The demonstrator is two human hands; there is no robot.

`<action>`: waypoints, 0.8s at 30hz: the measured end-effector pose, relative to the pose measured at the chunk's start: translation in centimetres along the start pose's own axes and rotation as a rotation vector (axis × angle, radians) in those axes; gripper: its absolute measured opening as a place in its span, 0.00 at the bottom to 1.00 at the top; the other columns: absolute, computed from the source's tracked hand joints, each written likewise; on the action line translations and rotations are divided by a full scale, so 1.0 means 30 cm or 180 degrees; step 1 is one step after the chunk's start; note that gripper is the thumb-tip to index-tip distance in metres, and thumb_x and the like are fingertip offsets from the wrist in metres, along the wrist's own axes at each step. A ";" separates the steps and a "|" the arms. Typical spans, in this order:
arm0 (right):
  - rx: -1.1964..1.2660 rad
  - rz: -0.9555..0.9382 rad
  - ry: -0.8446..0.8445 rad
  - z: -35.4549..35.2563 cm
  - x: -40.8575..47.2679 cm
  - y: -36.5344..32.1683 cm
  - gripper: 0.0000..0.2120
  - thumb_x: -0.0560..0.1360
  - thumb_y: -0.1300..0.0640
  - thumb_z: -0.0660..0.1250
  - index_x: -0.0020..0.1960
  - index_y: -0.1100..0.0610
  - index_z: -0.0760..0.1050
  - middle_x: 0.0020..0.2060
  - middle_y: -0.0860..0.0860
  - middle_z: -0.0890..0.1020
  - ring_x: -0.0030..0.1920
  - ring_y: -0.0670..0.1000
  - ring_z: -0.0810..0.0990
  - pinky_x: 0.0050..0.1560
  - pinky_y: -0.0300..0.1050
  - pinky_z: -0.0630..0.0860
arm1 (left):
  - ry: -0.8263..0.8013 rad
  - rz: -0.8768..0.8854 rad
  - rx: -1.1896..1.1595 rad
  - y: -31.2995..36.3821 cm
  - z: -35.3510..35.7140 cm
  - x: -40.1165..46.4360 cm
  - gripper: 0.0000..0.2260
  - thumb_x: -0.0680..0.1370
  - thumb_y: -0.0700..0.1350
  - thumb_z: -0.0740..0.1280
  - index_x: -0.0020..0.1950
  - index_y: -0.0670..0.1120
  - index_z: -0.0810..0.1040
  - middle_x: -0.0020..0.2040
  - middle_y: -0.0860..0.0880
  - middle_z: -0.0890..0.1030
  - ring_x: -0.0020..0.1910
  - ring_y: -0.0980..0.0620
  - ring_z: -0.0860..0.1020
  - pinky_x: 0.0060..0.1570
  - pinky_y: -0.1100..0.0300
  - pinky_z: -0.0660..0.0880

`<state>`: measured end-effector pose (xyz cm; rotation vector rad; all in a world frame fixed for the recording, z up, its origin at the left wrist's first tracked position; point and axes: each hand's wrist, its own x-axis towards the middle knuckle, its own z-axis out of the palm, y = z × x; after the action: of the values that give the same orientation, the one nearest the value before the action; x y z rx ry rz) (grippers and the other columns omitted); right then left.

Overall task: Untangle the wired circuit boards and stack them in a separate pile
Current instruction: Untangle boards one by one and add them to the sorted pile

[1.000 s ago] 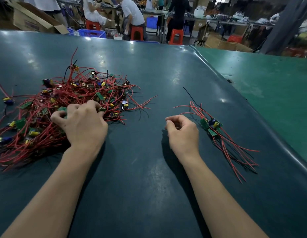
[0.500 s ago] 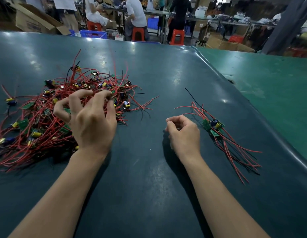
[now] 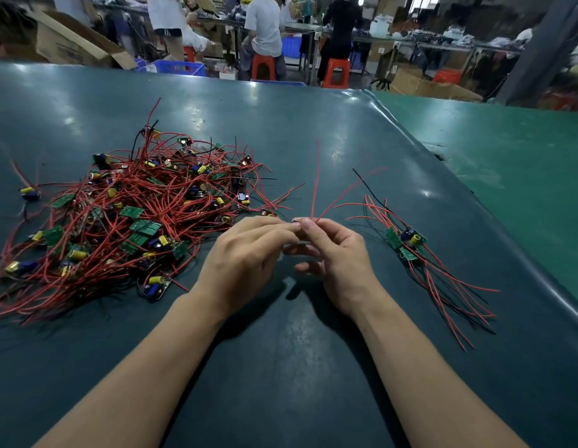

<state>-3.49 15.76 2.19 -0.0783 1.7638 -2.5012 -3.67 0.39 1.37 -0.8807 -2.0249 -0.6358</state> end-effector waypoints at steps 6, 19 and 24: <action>0.0494 -0.0352 0.0678 -0.001 0.014 -0.017 0.05 0.78 0.66 0.66 0.44 0.59 0.78 0.33 0.54 0.84 0.32 0.50 0.84 0.28 0.38 0.76 | 0.0474 -0.0282 0.0157 -0.016 -0.040 -0.010 0.07 0.76 0.29 0.67 0.50 0.37 0.84 0.54 0.45 0.84 0.53 0.48 0.82 0.54 0.51 0.78; 0.1518 -0.0082 0.0726 -0.039 0.018 -0.047 0.03 0.79 0.61 0.64 0.49 0.60 0.76 0.39 0.55 0.86 0.36 0.50 0.86 0.31 0.35 0.78 | 0.1424 -0.0534 0.1585 -0.009 -0.097 -0.008 0.05 0.78 0.43 0.69 0.48 0.46 0.84 0.47 0.47 0.82 0.48 0.40 0.78 0.52 0.44 0.69; 0.0873 -0.0029 0.0375 0.001 0.000 -0.029 0.02 0.77 0.61 0.66 0.46 0.59 0.76 0.39 0.55 0.86 0.33 0.50 0.85 0.25 0.37 0.76 | 0.0104 -0.1517 -0.0311 0.084 0.015 -0.009 0.15 0.77 0.53 0.69 0.53 0.42 0.84 0.41 0.50 0.84 0.35 0.51 0.79 0.40 0.55 0.77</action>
<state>-3.51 16.03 3.03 0.0796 1.4400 -2.7786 -1.82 2.19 1.20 -0.4316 -2.2030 -1.0082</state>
